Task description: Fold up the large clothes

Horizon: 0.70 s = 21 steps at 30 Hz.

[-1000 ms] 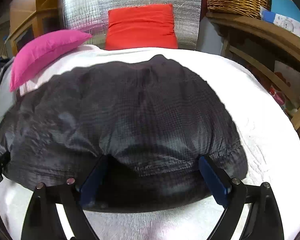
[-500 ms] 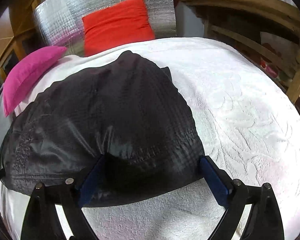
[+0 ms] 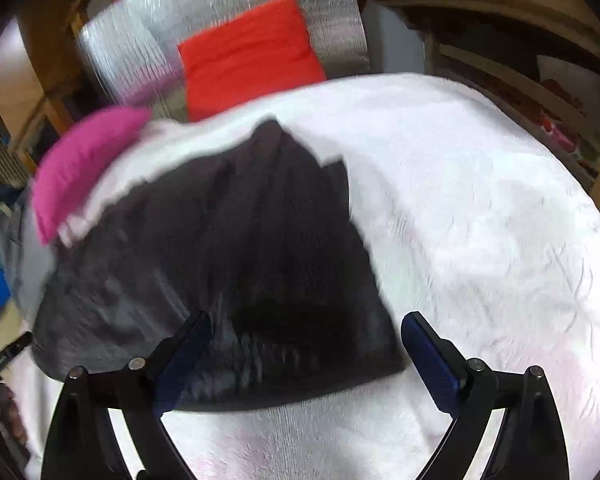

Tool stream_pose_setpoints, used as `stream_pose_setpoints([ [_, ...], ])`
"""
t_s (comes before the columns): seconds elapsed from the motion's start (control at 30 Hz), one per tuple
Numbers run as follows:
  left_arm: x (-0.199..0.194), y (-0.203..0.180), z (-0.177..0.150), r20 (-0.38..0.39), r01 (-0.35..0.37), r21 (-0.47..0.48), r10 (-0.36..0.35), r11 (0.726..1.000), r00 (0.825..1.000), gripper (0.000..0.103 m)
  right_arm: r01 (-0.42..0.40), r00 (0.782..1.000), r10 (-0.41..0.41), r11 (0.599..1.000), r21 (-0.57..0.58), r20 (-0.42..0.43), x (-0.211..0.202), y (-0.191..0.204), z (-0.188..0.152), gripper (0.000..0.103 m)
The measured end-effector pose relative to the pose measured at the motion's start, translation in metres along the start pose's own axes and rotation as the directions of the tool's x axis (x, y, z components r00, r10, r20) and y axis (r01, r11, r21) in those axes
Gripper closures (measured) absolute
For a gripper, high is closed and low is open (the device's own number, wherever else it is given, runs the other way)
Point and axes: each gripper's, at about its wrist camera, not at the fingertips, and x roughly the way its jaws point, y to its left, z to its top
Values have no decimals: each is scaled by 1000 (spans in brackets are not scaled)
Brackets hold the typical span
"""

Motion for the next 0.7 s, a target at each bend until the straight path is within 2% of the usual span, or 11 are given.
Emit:
stream_pose_setpoints([
  [0.1, 13, 15, 21, -70, 124, -52, -127, 991, 989, 22, -67, 998, 68, 996, 63, -16, 2, -22, 23, 6],
  [0.17, 29, 18, 27, -131, 194, -74, -202, 978, 971, 22, -95, 994, 99, 991, 96, -39, 14, -35, 38, 6],
  [0.2, 41, 19, 30, -171, 230, -84, -242, 969, 955, 22, -115, 990, 122, 987, 115, -63, 23, -39, 44, 6],
  [0.3, 64, 18, 35, -214, 254, -87, -267, 963, 940, 22, -156, 979, 171, 979, 131, -110, 48, -43, 56, 6],
  [0.37, 76, 17, 39, -233, 283, -103, -300, 954, 925, 22, -139, 980, 153, 984, 115, -123, 57, -41, 56, 6],
  [0.47, 87, 17, 47, -253, 313, -122, -335, 942, 908, 22, -162, 971, 177, 981, 103, -163, 77, -35, 61, 11],
  [0.53, 93, 16, 50, -258, 326, -122, -347, 938, 902, 22, -182, 961, 192, 981, 70, -198, 88, -28, 59, 18],
  [0.6, 95, 16, 50, -264, 329, -119, -350, 937, 899, 23, -216, 953, 224, 974, 62, -204, 92, -23, 57, 39],
  [0.7, 97, 15, 49, -265, 326, -113, -345, 938, 900, 23, -210, 955, 213, 977, 36, -206, 90, -19, 57, 43],
])
